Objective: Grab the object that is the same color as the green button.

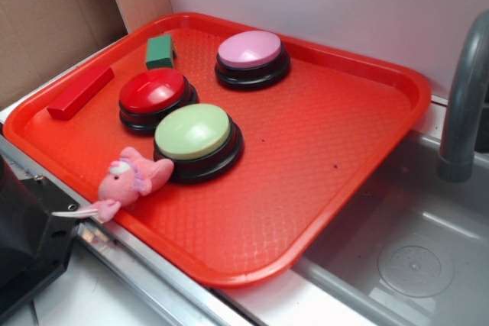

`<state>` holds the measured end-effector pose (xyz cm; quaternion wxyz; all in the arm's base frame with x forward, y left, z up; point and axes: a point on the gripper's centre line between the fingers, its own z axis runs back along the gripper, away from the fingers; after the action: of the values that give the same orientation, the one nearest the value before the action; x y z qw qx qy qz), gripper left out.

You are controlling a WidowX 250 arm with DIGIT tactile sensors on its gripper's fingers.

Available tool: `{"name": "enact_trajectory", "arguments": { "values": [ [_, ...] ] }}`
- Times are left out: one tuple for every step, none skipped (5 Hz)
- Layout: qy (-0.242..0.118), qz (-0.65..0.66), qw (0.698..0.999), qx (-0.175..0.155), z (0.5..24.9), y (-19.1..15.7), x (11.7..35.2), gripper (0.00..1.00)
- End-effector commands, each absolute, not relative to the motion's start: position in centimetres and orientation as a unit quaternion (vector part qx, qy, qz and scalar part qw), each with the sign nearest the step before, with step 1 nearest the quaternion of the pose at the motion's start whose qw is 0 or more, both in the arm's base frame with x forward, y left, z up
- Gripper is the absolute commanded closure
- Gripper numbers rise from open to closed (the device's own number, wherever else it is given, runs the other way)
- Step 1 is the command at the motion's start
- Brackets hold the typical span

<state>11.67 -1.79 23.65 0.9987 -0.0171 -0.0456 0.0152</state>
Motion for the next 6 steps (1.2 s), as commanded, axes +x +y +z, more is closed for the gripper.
{"name": "enact_trajectory", "arguments": {
  "values": [
    [-0.046, 0.015, 0.999, -0.017, 23.6, -1.8, 11.7, 0.00],
    [-0.057, 0.044, 0.997, -0.012, 22.8, -0.6, 14.4, 0.00],
    [-0.057, 0.082, 0.995, -0.021, 21.7, 1.0, 16.3, 0.00],
    [-0.072, 0.147, 0.987, -0.005, 20.6, 3.0, 18.3, 0.00],
    [-0.088, 0.198, 0.976, 0.011, 19.6, 5.0, 19.6, 0.00],
    [-0.104, 0.263, 0.959, 0.027, 17.6, 8.4, 21.1, 0.00]
  ]
}}
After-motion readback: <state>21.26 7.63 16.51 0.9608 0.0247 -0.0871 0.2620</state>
